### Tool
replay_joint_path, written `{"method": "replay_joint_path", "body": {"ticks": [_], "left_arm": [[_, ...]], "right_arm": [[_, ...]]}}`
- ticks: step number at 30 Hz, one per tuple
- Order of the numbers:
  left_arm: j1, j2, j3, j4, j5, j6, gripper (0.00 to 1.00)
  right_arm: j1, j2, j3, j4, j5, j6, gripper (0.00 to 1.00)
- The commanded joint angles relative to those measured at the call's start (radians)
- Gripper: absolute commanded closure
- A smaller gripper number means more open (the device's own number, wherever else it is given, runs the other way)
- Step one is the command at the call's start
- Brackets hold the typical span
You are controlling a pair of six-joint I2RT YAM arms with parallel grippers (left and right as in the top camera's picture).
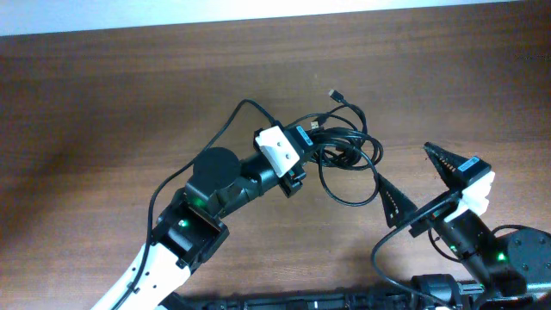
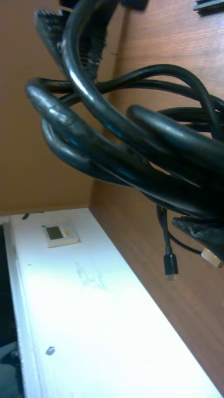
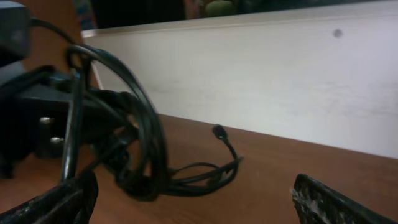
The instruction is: Untangle cables
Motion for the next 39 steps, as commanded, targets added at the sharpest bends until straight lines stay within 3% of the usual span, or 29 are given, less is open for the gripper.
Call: {"method": "replay_joint_path", "body": {"ticks": [1,9,15,20,22,23,25,30,35,37,39], "left_arm": [[0.002,-0.006,0.01,-0.009,-0.009,0.046,1.0],[0.003,-0.006,0.01,-0.032,-0.002,0.087,1.0],[0.003,-0.006,0.01,-0.05,-0.127,0.086,1.0],[-0.031,-0.008,0.01,-0.045,-0.081,0.008,1.0],[-0.058,-0.013,0.01,-0.014,-0.082,0.008,1.0],[-0.063,-0.013,0.01,-0.004,-0.081,0.008,1.0],[-0.066,-0.013,0.01,0.009,-0.081,0.007,1.0],[-0.065,-0.014,0.01,-0.021,-0.081,0.008,1.0],[-0.064,-0.025,0.01,-0.328,-0.264,0.286,1.0],[-0.064,-0.025,0.01,-0.373,-0.36,0.286,1.0],[-0.064,-0.025,0.01,-0.406,-0.365,0.286,1.0]], "right_arm": [[-0.006,-0.004,0.007,0.034,-0.116,-0.029,0.01],[-0.006,-0.004,0.007,0.037,-0.134,-0.046,0.01],[-0.006,-0.004,0.007,0.032,-0.132,-0.047,0.01],[-0.006,-0.004,0.007,0.005,-0.09,-0.073,0.03],[-0.006,-0.004,0.007,-0.01,-0.084,-0.088,0.58],[-0.006,-0.004,0.007,-0.011,-0.093,-0.089,0.79],[-0.006,-0.004,0.007,-0.009,-0.122,-0.099,0.95],[-0.006,-0.004,0.007,-0.009,-0.11,-0.099,0.96],[-0.006,-0.004,0.007,-0.056,0.008,-0.098,0.96],[-0.006,-0.004,0.007,-0.061,0.008,-0.098,0.96],[-0.006,-0.004,0.007,-0.067,0.033,-0.098,0.96]]}}
